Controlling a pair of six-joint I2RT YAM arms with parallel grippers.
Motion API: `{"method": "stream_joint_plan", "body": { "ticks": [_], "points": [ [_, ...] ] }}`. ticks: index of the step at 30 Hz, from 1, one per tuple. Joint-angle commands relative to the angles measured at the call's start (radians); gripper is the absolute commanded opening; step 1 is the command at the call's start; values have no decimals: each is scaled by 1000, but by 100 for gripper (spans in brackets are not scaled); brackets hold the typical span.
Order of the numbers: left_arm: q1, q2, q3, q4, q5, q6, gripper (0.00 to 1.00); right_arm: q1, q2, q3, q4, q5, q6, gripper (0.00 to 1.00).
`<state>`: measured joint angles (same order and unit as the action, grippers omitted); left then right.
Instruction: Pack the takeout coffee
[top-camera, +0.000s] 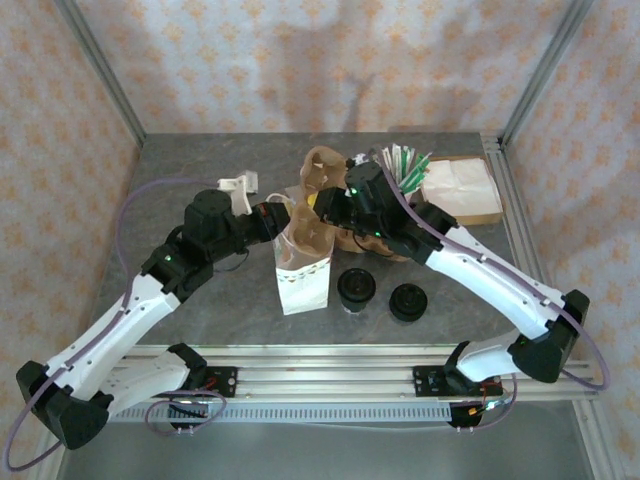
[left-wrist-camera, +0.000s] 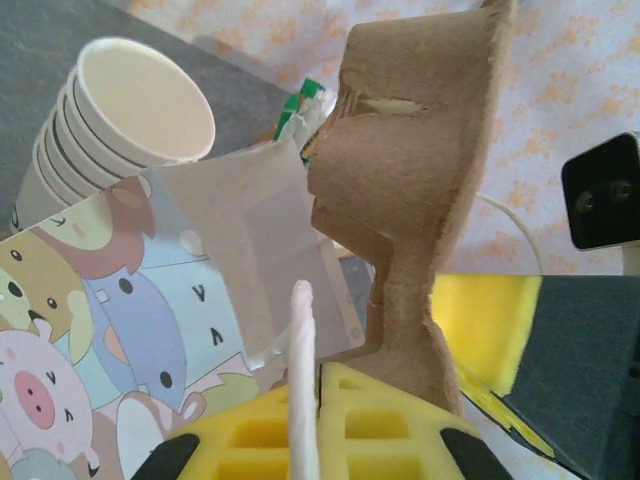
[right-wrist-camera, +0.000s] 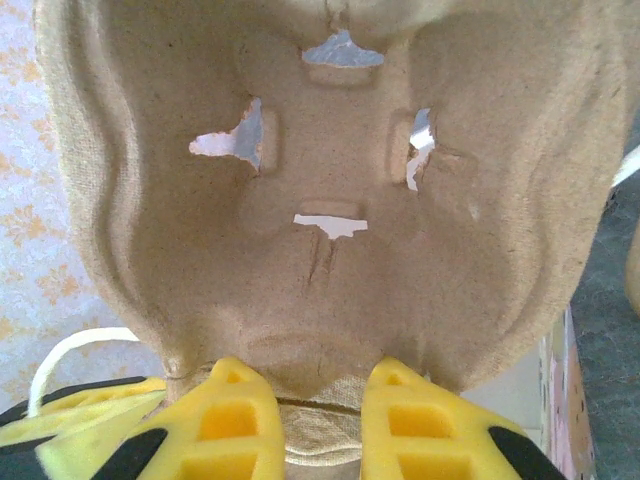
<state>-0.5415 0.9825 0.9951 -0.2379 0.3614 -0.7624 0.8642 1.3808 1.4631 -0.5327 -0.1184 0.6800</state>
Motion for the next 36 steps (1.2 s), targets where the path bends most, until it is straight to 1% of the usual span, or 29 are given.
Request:
{"method": "stream_joint_plan", "body": {
  "ticks": [1, 7, 11, 15, 16, 17, 19, 21, 23, 25, 30, 36],
  "points": [
    [-5, -46, -10, 36, -51, -17, 0, 18, 32, 58, -72, 52, -48, 15],
    [-5, -133, 5, -48, -143, 12, 0, 42, 126, 182, -131, 67, -84, 15],
    [-5, -158, -25, -67, -159, 12, 1, 58, 196, 272, -200, 93, -110, 15],
    [-5, -183, -54, -72, -171, 9, 15, 69, 232, 307, -237, 109, -122, 14],
    [-5, -191, -59, -77, -176, 11, 20, 73, 239, 317, -248, 114, -126, 14],
    [-5, -198, -58, -89, -184, 16, 29, 80, 248, 328, -259, 118, -127, 14],
    [-6, -208, -58, -116, -204, 27, 37, 95, 262, 341, -267, 122, -129, 14],
    [-5, -219, -56, -139, -220, 35, 50, 108, 278, 356, -274, 121, -135, 14],
    [-4, -234, -53, -164, -230, 46, 57, 126, 307, 401, -313, 138, -145, 14],
    [-5, -255, -49, -185, -243, 61, 59, 134, 329, 435, -345, 154, -145, 14],
    [-5, -305, -44, -245, -300, 86, 61, 134, 329, 444, -317, 154, -129, 14],
    [-5, -312, -50, -280, -327, 97, 61, 134, 289, 423, -226, 88, -87, 14]
  ]
}}
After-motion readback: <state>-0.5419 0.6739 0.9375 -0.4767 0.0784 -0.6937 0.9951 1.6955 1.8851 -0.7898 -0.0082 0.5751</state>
